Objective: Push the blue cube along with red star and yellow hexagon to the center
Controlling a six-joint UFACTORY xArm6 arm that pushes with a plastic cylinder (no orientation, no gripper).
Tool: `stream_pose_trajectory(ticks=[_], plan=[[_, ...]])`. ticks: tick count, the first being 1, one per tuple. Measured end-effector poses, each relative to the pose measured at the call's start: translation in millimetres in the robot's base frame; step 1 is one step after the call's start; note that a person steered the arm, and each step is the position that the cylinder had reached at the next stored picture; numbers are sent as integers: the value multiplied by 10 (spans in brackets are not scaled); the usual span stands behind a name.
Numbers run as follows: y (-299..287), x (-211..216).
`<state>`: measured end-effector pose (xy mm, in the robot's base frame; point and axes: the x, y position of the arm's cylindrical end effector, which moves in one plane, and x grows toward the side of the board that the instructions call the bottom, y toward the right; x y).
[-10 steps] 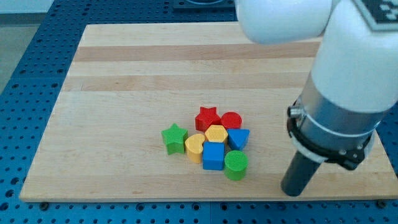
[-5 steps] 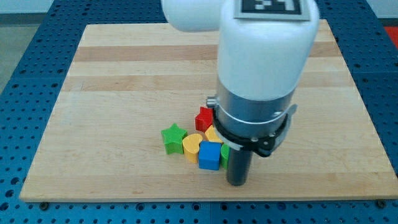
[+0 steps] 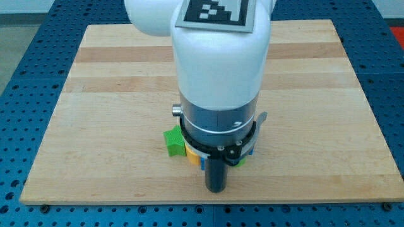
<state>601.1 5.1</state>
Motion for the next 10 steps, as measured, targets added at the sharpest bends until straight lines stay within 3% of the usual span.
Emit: stream_pose_trajectory(ticks=[10], plan=[[-80,-1524]])
